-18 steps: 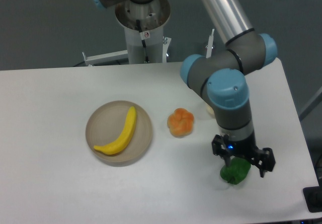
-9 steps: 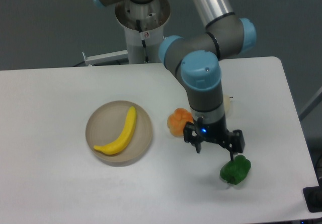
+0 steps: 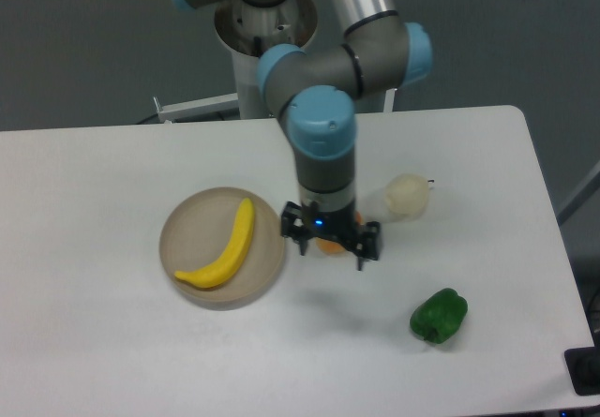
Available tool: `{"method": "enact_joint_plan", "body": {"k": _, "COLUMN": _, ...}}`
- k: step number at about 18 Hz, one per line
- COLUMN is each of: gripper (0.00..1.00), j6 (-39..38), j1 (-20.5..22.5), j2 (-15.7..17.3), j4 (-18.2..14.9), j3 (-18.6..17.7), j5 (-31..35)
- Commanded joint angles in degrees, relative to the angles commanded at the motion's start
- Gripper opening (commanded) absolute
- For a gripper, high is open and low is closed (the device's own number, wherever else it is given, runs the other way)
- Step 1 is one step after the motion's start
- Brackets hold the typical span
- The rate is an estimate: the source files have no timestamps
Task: Pick up the banana from the plate
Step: 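Move the open gripper over toward the banana on the plate, then lower the gripper onto the banana and close on it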
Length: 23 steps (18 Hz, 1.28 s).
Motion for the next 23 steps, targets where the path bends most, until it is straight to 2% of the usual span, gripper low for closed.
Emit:
{"method": "enact_joint_plan", "body": {"k": 4, "gripper": 1.00, "j6": -0.45, "j1": -3.27, "j2": -0.17, "j4": 1.75, "j3": -4.92, "j5": 0.88}}
{"method": "enact_joint_plan", "body": {"k": 8, "gripper": 1.00, "j6": -0.19, "j1": -3.62, "j2": -0.53, "j4": 4.91, "j3": -8.97, "j5": 1.05}}
{"method": "enact_joint_plan", "body": {"k": 10, "gripper": 1.00, "j6": -0.19, "j1": -3.97, "j2": -0.61, "j4": 5.45, "j3": -10.37, "j5": 0.97}}
{"method": "enact_joint_plan", "body": {"k": 14, "gripper": 1.00, "j6": -0.19, "j1": -5.90, "j2": -0.88, "j4": 5.54, "j3": -10.47, "j5": 0.88}}
{"method": "enact_joint_plan", "body": {"k": 17, "gripper": 1.00, "j6": -0.28, "j1": -6.52, "j2": -3.16, "j4": 6.32, "j3": -10.21, "j5": 0.88}}
{"method": "enact_joint_plan", "body": {"k": 19, "gripper": 1.00, "j6": -0.10, "j1": -7.05, "j2": -3.77, "j4": 7.82, "j3": -10.03, "j5": 0.97}}
{"method": "enact_joint_plan", "body": {"k": 23, "gripper": 0.97, "j6": -0.10, "j1": -7.14, "j2": -4.48, "j4": 7.82, "j3": -9.68, "j5": 1.14}}
